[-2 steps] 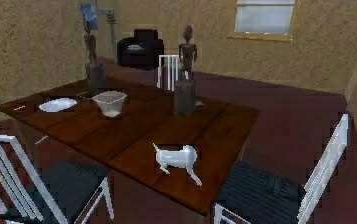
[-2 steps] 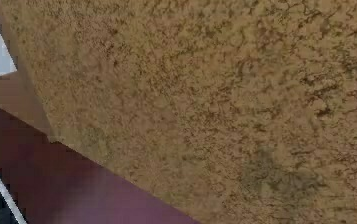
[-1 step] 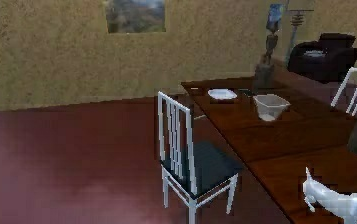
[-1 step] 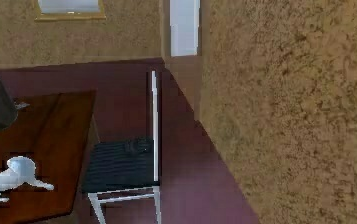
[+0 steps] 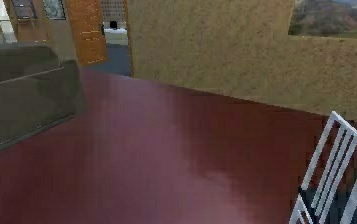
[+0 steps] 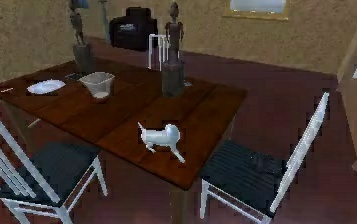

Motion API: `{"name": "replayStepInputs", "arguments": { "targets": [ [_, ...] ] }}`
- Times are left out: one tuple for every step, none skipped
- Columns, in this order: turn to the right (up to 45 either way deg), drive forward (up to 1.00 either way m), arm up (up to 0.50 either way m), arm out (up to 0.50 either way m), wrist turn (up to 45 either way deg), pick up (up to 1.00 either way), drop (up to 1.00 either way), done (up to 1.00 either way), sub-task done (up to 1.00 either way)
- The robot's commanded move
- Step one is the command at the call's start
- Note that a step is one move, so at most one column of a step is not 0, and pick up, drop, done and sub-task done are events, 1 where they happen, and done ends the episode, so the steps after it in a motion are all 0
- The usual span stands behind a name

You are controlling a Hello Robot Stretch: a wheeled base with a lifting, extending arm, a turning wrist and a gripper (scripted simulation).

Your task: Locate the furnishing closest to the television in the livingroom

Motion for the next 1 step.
{"name": "replayStepInputs", "arguments": {
  "targets": [
    [-45.0, 0.00, 0.00, 0.00, 0.0, 0.00, 0.00, 0.00, 0.00]
  ]
}}
